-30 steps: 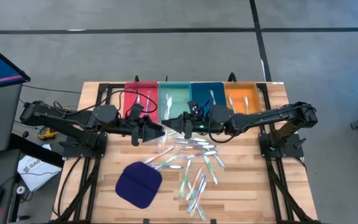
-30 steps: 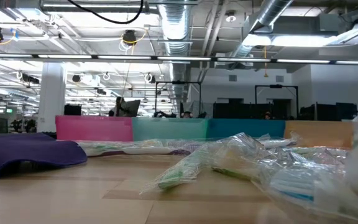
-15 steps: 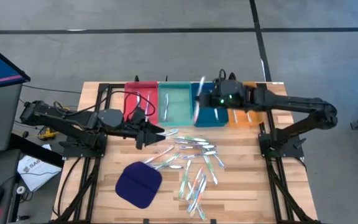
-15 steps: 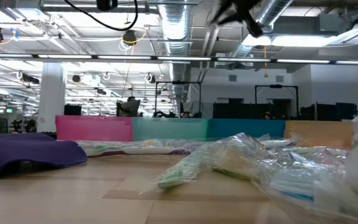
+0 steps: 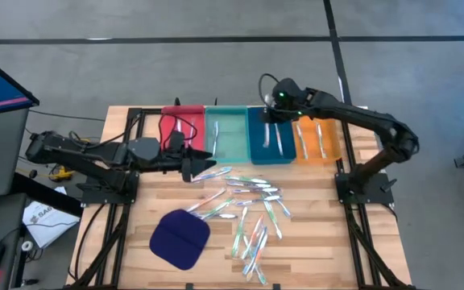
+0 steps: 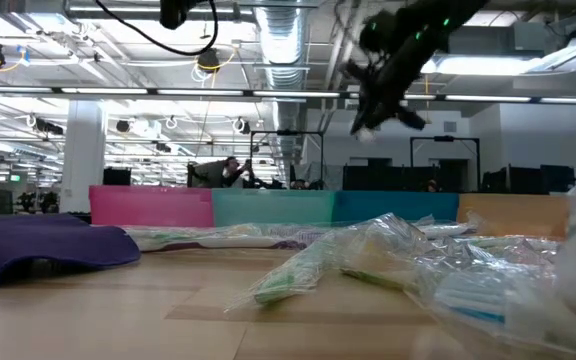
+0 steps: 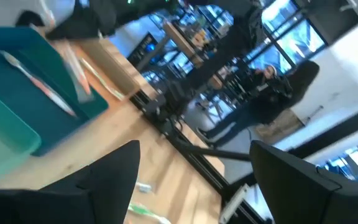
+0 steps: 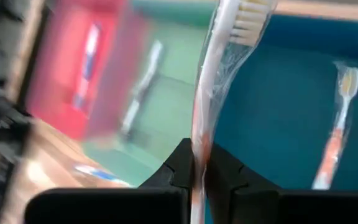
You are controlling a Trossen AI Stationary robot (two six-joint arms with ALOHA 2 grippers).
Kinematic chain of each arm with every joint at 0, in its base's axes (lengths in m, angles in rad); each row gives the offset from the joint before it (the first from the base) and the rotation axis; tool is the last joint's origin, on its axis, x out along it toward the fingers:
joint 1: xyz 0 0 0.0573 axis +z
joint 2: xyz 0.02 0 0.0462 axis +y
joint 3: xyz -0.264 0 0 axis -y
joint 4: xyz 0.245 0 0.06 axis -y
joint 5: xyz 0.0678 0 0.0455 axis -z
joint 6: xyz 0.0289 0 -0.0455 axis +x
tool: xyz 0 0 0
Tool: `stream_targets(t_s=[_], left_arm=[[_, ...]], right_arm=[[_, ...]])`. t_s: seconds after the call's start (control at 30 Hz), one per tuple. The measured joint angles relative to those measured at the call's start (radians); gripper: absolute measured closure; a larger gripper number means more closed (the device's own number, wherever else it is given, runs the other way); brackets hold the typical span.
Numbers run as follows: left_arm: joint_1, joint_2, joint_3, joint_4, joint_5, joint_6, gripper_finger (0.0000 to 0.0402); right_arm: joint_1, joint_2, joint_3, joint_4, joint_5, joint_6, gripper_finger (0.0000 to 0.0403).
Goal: Pick & Place Toothbrushes
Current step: Put the orange toothbrush into the blue bin
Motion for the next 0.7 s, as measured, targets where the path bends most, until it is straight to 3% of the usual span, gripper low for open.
stream_targets(t_s=[0.37,0.7], left_arm=[[0.068,0.000,0.000,0.008,-0.022,0.012,0.0105],[0.098,0.000,0.000,0.008,-0.005,0.035,0.0105]], right_arm=[[-0.039,0.195,0.009,-0.046,-0.040,-0.133,0.0388],[-0.029,0.379,0.198,-0.162,-0.019,-0.095,0.0388]])
